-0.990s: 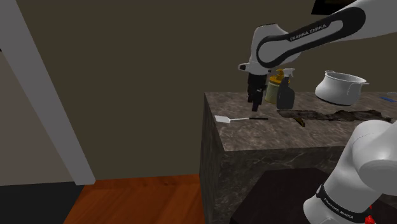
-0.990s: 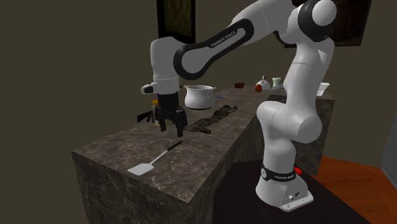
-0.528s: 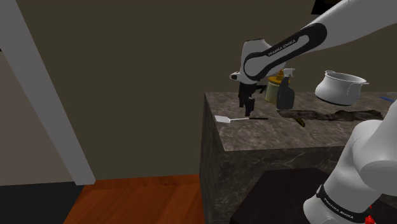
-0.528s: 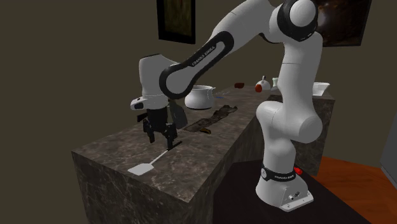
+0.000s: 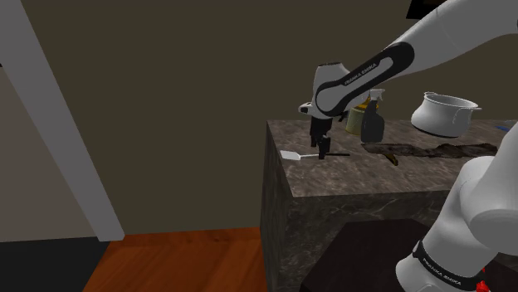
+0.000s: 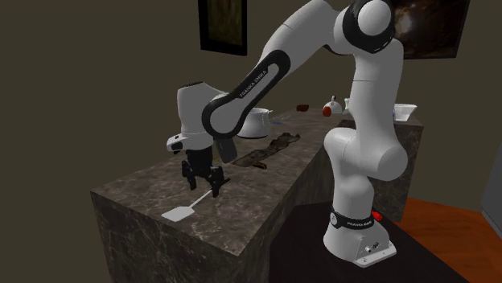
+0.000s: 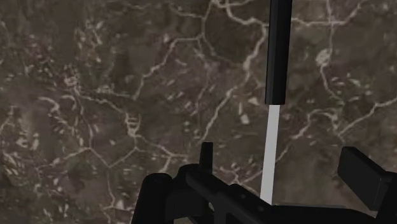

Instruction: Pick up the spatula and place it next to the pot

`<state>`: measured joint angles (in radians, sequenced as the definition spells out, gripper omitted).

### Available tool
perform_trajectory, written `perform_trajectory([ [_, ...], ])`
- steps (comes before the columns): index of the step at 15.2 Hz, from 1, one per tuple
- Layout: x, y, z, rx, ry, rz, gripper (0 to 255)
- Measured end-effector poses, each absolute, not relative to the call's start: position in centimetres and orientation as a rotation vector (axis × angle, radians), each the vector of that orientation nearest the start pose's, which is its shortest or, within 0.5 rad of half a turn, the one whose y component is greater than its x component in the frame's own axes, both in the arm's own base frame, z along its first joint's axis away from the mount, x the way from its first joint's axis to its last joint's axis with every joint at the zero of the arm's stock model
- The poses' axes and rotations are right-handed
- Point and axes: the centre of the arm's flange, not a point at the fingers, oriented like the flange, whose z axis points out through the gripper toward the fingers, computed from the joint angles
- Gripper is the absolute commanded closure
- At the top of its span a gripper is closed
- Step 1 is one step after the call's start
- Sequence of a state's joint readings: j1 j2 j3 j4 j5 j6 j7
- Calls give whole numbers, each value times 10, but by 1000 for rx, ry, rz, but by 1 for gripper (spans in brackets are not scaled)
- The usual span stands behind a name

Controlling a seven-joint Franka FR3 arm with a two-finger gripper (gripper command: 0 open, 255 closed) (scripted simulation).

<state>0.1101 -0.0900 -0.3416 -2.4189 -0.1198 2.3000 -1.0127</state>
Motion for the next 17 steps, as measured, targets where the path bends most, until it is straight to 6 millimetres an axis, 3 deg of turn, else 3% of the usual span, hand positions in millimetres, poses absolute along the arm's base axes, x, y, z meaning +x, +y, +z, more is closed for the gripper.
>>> perform_trajectory([
  [4,461,-111,339,-2877,-1327,95,0],
  [5,461,-111,339,-2877,-1327,95,255],
  [17,461,-110,345,-2877,-1327,95,255],
])
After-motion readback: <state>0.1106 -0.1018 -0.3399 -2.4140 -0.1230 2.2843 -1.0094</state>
